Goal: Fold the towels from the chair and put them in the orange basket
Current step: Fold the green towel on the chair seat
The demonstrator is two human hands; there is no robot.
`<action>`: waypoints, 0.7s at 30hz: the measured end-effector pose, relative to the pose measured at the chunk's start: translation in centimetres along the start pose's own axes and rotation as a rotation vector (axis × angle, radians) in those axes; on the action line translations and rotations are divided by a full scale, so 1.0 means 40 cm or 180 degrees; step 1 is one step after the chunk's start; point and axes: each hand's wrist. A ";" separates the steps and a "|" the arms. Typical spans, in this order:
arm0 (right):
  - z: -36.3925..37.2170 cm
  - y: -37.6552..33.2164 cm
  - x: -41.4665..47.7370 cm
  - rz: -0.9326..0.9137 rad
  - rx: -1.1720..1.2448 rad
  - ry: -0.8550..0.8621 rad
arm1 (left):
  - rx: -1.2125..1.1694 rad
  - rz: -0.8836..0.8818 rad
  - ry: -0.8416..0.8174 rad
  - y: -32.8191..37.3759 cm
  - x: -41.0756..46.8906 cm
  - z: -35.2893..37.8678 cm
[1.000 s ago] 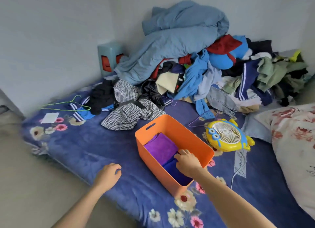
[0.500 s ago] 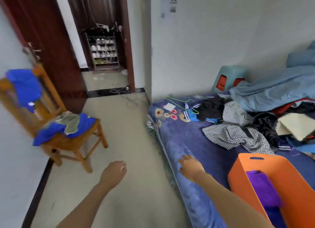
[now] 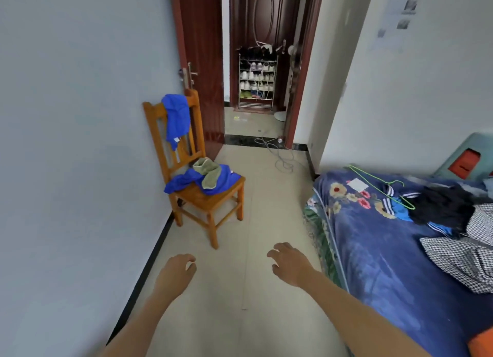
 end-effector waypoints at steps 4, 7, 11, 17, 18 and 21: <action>-0.027 -0.037 0.047 -0.0165 -0.0111 -0.0002 | -0.0194 -0.0122 0.0234 -0.051 -0.014 -0.042; -0.049 -0.049 0.085 -0.0272 -0.0169 -0.0011 | -0.0275 -0.0225 0.0317 -0.079 -0.027 -0.062; -0.086 -0.050 0.138 -0.0480 -0.0220 0.0069 | -0.0345 -0.0376 0.0414 -0.089 -0.017 -0.088; -0.193 0.002 0.223 -0.0797 -0.0280 0.0340 | -0.0378 -0.0401 0.0697 0.004 0.086 -0.138; -0.214 0.020 0.241 -0.0863 -0.0280 0.0428 | -0.0387 -0.0380 0.0742 0.030 0.114 -0.143; -0.270 0.079 0.298 -0.1053 -0.0311 0.0654 | -0.0404 -0.0247 0.0837 0.111 0.202 -0.147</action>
Point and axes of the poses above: each hand's wrist, its own x-axis towards the middle knuckle, its own z-axis out of the palm, y = z × x, and after that the axes turned 10 degrees about -y, right-handed
